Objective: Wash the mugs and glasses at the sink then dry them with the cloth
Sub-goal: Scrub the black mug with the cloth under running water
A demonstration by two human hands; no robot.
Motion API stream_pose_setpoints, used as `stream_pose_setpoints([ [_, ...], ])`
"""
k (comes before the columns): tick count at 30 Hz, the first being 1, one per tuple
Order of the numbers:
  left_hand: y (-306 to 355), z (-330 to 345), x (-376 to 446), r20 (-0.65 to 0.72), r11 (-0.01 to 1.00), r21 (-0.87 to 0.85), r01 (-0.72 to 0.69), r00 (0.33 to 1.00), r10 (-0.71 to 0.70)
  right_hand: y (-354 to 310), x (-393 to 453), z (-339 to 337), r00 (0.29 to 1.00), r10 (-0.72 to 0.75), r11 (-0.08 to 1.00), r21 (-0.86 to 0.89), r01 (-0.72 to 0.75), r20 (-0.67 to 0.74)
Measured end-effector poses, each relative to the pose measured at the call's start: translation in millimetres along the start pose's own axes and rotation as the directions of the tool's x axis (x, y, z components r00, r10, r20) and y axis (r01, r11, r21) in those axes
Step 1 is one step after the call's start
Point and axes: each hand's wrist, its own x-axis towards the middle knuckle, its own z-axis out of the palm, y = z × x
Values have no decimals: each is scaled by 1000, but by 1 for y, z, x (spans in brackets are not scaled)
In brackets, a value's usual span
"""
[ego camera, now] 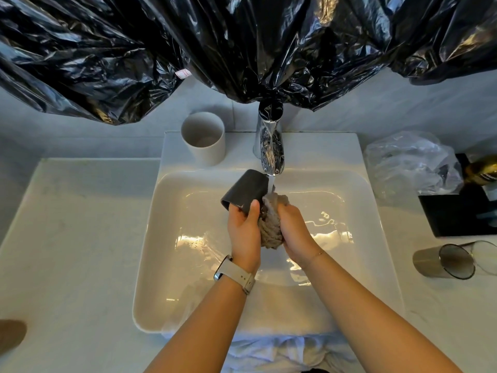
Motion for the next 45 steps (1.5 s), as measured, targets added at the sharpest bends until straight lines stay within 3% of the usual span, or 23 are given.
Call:
stream_pose_setpoints([
  [2, 0, -1, 1, -42, 1000, -2, 10, 999, -11, -1, 0, -4, 997, -57, 985, -158, 64, 44],
  [6, 10, 2, 9, -110, 992, -93, 84, 990, -94, 3, -3, -11, 963, -136, 958, -219, 187, 231],
  [11, 17, -1, 11, -64, 944, -243, 222, 968, -244, 9, -6, -8, 945, -271, 930, -203, 306, 182],
  [14, 17, -3, 5, -46, 934, -278, 225, 968, -247, 11, -7, -5, 973, -211, 970, -107, 220, 89],
  [18, 14, -3, -4, -22, 966, -213, 146, 988, -154, -1, -6, 1, 992, 90, 982, 158, -103, 84],
  [22, 27, -4, -9, 70, 980, -123, 158, 986, -151, -11, -5, -6, 988, 65, 993, 90, -78, 140],
  [25, 49, -22, -6, 289, 971, 157, 180, 932, -220, -15, -7, -13, 979, 102, 970, 202, -137, 174],
  [27, 65, -43, 0, 357, 917, 383, 113, 897, -260, -20, -6, -22, 953, 172, 873, 410, -264, 248],
  [29, 73, -63, 12, 314, 858, 513, -26, 936, -159, -25, -6, -33, 915, 272, 742, 540, -397, 299],
  [32, 65, -77, 29, 345, 640, 728, -246, 938, -32, -27, -10, -46, 857, 419, 612, 604, -511, 301],
  [34, 50, -73, 36, 474, 590, 725, -355, 879, -55, -28, -12, -51, 815, 468, 559, 600, -573, 343],
  [36, 37, -63, 44, 618, 592, 628, -505, 786, 15, -27, -12, -54, 774, 490, 529, 569, -630, 402],
  [39, 23, -52, 54, 715, 575, 525, -627, 692, 101, -26, -10, -60, 731, 526, 530, 505, -681, 435],
  [42, 16, -51, 59, 722, 568, 527, -632, 685, 93, -27, -5, -69, 709, 558, 563, 430, -706, 432],
  [45, 12, -50, 56, 685, 550, 569, -611, 723, 93, -30, 1, -72, 693, 583, 614, 329, -717, 424],
])
